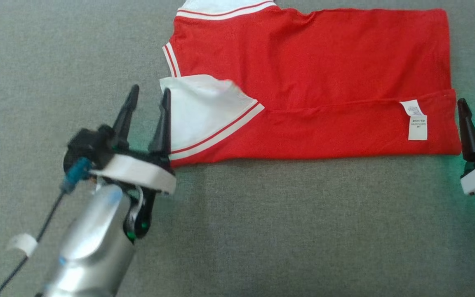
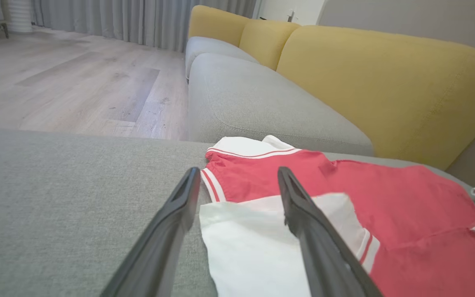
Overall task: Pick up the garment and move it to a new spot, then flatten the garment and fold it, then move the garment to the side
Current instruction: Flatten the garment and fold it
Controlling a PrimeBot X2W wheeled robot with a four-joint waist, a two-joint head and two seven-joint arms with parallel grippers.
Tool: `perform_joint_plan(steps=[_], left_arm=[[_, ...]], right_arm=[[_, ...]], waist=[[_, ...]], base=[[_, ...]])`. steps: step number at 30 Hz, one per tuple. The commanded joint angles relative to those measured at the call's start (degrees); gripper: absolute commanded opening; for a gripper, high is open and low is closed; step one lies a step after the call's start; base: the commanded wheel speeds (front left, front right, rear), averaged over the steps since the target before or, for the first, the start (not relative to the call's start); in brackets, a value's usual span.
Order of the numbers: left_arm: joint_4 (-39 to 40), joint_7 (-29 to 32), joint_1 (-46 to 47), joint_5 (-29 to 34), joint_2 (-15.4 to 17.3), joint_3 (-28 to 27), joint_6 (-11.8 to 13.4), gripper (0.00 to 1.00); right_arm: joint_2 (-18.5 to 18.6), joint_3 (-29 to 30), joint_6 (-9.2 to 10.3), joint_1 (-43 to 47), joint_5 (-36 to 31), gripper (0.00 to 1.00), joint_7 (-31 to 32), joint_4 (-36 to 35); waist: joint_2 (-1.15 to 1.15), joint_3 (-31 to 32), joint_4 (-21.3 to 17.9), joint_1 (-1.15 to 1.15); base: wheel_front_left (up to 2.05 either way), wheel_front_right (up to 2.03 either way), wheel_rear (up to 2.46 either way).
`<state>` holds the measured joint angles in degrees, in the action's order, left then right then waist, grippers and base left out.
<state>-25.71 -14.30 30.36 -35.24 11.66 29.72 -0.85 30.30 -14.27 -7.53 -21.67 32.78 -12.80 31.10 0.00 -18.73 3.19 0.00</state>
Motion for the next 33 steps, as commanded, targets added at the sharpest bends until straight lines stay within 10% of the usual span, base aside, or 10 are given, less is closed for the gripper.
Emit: perform_joint_plan(steps=[1,11,24,25,26,28,33], left_arm=[[1.83,-0.62,-1.68,1.64,0.93,-1.73,0.86,1.00],[2.28,-0.69,-12.89,8.84,-2.17,-4.25,5.59,1.00],[-9.81,-0.69,-9.72,7.54,-4.46,-7.52,3.59,1.00],[-10.39,-0.69,-9.36,7.46,-4.61,-7.51,3.08,0.93],[-11.03,-0.69,-9.04,7.48,-4.71,-7.31,2.48,0.50],[-12.30,-0.68,-8.43,7.45,-4.96,-6.54,0.84,0.00],[-14.28,-0.55,-7.27,7.84,-5.10,-4.89,-1.63,0.00]], right_arm=[[0.57,-0.14,0.04,0.86,0.05,1.00,-1.02,-0.92],[-1.85,0.23,0.04,2.51,-0.15,1.00,-2.07,-1.01],[-1.97,0.37,0.04,2.18,-0.22,1.00,-2.18,-0.87],[-2.04,0.40,0.04,2.18,-0.28,1.00,-2.18,-0.85],[-2.16,0.29,0.04,2.22,-0.28,1.00,-2.18,-0.78],[-2.31,0.02,0.04,2.23,-0.22,1.00,-2.18,-0.51],[-2.69,-1.56,0.04,2.09,0.37,1.00,-2.00,2.16]], waist=[[0.00,0.60,-0.07,0.00],[0.00,1.71,-1.56,0.00],[0.00,1.37,-2.37,0.00],[0.00,1.38,-2.37,0.00],[0.00,1.41,-2.36,0.00],[0.00,1.44,-2.31,0.00],[0.00,2.25,-1.71,0.00]], base=[[0.00,0.00,0.00],[0.00,0.00,0.00],[0.00,0.00,0.00],[0.00,0.00,0.00],[0.00,0.00,0.00],[0.00,0.00,0.00],[0.00,0.00,0.00]])
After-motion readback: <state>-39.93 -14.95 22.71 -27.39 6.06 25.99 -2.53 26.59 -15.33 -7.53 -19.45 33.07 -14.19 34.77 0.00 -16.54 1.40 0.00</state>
